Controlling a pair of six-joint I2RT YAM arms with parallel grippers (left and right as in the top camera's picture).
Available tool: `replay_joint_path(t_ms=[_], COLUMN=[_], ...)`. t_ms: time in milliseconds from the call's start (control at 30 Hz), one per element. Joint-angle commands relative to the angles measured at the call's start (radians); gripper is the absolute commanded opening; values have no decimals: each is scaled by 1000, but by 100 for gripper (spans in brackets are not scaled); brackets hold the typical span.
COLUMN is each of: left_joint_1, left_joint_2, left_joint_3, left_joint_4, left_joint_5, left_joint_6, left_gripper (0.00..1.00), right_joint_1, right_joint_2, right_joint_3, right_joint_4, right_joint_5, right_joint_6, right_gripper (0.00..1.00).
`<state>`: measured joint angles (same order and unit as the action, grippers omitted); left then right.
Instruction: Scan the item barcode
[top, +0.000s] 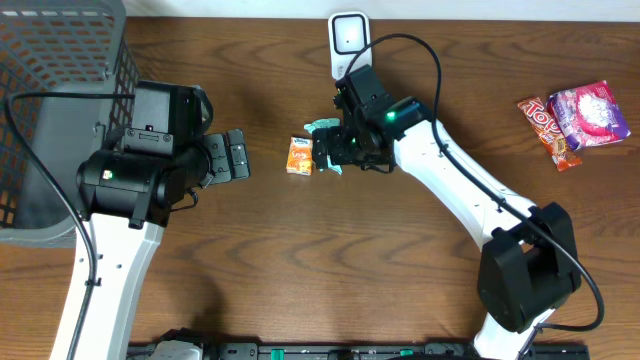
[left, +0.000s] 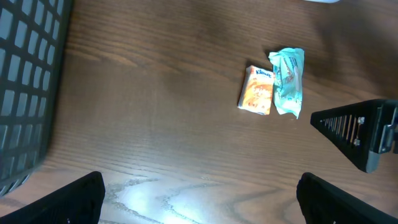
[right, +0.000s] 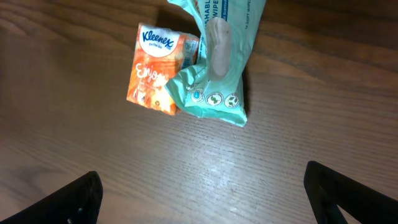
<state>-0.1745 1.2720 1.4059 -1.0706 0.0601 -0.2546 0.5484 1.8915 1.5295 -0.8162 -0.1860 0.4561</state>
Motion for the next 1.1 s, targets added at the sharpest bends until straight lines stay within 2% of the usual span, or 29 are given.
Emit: replay_joint_path(t_ms=[0,500,1067], left_joint_1=[1,1,1], left_joint_2=[2,2,2], left_joint_3=[-2,-2,-2], left_joint_4=[-2,-2,-2], left_joint_5=[-13,-13,-13], left_joint_6=[6,6,6], left_gripper=[98,98,98], right_joint_1=[10,9,8], right_joint_2=[9,9,9], right_joint_3=[-21,-22,-29], right_joint_4=[21,119,125], right_joint_5=[1,65,114], right_joint_6=[30,67,67], right_gripper=[99,99,99])
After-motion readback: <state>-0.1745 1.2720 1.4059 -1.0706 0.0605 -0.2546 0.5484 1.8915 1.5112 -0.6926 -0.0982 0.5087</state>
